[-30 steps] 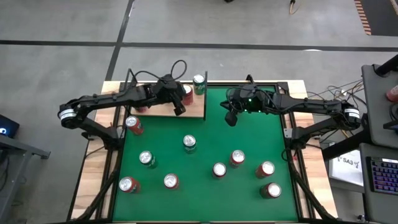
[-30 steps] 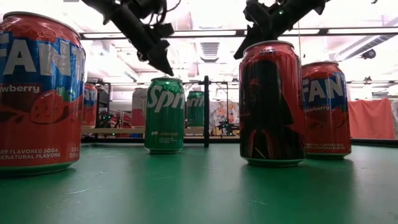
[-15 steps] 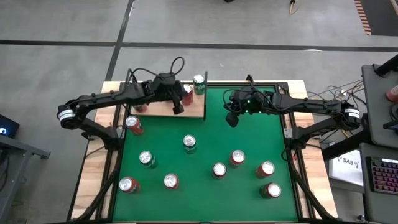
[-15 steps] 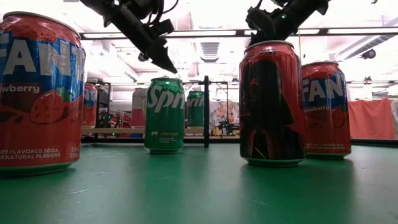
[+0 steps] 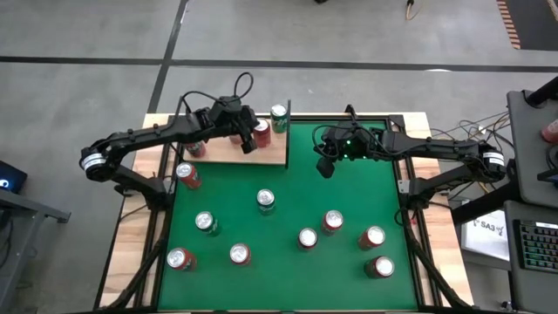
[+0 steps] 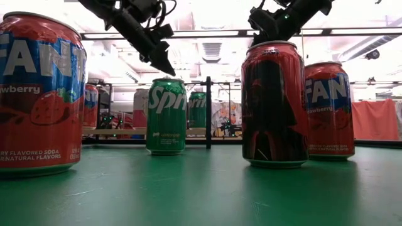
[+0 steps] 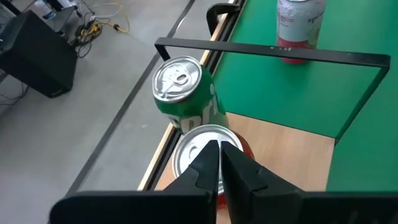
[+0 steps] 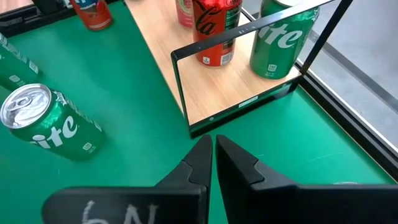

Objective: Place canned beverage on shelf
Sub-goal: Put the red-black soda can on the shelf

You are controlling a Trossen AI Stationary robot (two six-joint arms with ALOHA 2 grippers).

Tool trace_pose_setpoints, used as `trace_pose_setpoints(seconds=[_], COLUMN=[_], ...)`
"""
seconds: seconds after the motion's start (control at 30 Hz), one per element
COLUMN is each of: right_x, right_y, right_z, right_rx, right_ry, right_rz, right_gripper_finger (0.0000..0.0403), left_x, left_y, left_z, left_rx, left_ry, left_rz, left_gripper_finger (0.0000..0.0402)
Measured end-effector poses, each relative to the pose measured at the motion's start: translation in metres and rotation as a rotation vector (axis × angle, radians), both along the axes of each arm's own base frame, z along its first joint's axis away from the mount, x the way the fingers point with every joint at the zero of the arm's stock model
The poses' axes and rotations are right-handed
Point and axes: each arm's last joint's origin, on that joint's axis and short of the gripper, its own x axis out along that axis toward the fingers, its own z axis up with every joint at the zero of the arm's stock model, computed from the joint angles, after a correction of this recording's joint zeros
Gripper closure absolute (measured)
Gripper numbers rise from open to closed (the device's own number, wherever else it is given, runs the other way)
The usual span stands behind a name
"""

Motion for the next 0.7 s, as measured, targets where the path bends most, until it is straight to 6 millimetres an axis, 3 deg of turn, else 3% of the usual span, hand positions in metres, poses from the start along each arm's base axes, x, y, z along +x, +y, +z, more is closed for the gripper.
trace_pose_setpoints(seconds=[0.7], right_x=[-0.003], right_y=[0.000], right_z=[-0.011], right_rx=[0.012], right_ry=[0.030], right_rz=[-0.033], right_gripper_finger=[0.0390], left_x=[0.002], left_y=[0.001], left_z=[-0.020], left_rx=[-0.067], left_ry=[-0.010], left_rz=[0.032], left_gripper_finger=[0.0401])
